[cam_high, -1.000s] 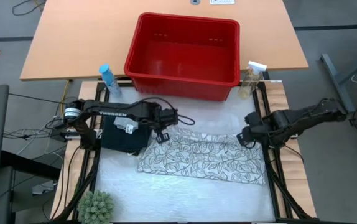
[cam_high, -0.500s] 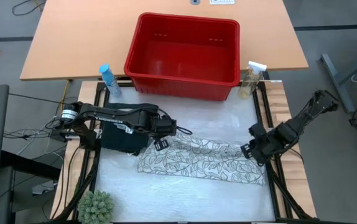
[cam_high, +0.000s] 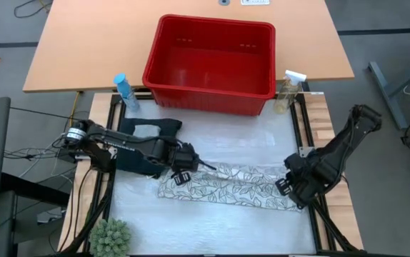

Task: Fold Laundry from Bin
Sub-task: Fold the white patterned shirt

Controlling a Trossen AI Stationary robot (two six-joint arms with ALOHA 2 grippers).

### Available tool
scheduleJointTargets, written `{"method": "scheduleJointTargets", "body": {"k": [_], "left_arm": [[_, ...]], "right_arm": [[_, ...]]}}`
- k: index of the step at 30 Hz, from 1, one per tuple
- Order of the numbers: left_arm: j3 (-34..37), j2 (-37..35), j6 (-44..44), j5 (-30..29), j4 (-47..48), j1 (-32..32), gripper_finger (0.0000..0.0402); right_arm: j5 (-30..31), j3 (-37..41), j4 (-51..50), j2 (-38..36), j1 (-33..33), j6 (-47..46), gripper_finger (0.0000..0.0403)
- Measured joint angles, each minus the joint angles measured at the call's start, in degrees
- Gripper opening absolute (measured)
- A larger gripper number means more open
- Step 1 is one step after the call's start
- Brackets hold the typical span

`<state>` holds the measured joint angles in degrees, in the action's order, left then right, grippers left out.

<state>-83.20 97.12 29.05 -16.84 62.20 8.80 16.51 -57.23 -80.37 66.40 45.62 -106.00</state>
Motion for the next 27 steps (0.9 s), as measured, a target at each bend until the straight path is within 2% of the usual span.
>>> {"method": "scheduleJointTargets", "body": {"k": [10,19,23,27], "left_arm": [[0.0,0.1,3.16,-1.97,-0.57,4.52,0.0],[0.04,0.44,1.8,-2.03,-4.14,7.4,0.0],[0.7,0.44,-0.98,-0.98,-6.13,8.13,0.0004],[2.39,0.44,-1.85,2.87,-6.55,8.56,0.0031]], "right_arm": [[-1.41,-0.02,2.31,4.69,4.43,-5.55,0.0022],[-1.44,-0.02,6.01,7.33,5.15,-3.43,0.0025],[-1.67,0.0,6.93,8.53,5.4,-2.33,0.0049],[-1.73,0.0,8.12,9.53,6.34,-0.58,0.0079]]}}
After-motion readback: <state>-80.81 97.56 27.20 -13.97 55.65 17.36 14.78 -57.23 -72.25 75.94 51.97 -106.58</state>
